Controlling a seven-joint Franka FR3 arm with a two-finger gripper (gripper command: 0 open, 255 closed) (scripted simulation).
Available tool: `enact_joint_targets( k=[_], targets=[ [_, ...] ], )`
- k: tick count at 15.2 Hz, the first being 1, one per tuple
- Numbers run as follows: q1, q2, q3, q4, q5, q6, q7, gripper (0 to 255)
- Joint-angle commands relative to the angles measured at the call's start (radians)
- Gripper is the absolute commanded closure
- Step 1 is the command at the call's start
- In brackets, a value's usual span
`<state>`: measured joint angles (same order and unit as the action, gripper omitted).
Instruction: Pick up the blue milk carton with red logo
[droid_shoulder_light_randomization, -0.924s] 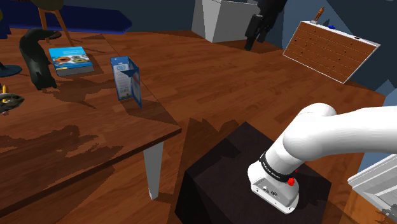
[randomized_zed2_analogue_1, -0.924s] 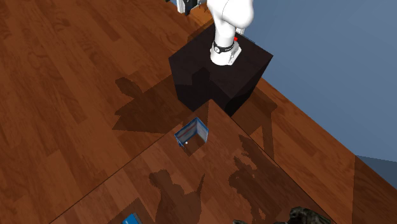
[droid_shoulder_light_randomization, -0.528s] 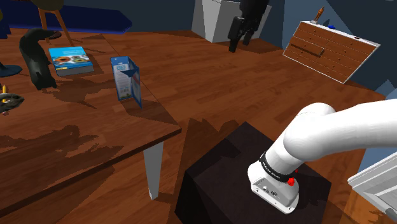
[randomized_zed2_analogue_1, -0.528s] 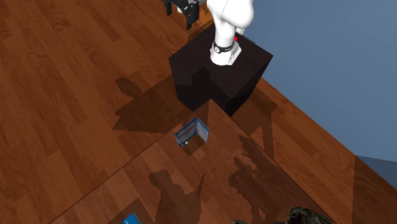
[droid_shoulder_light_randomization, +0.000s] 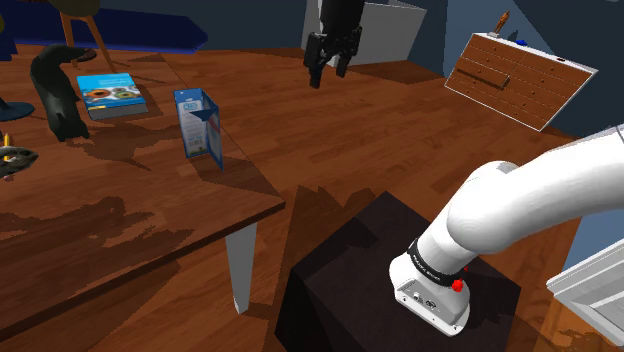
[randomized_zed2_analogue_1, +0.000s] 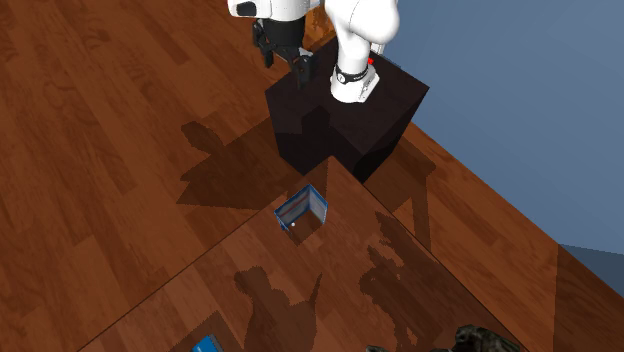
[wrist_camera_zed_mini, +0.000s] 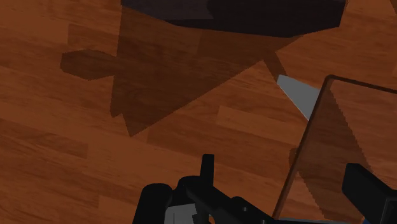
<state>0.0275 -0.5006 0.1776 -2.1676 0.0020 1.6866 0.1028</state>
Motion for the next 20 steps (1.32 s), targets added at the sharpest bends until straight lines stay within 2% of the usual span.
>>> enact_joint_targets(
  k=[1, 11, 16, 20],
  targets=[
    [0.007, 0.059, 0.027, 0.037, 0.01, 0.018, 0.035, 0],
    [0.042, 0.405, 0.146, 0.294, -0.008, 0.083, 0.203, 0],
    [0.079, 0.599, 0.187, 0.475, -0.053, 0.079, 0.288, 0],
    [0.127, 0.767, 0.205, 0.655, -0.1, 0.052, 0.349, 0]
  ],
)
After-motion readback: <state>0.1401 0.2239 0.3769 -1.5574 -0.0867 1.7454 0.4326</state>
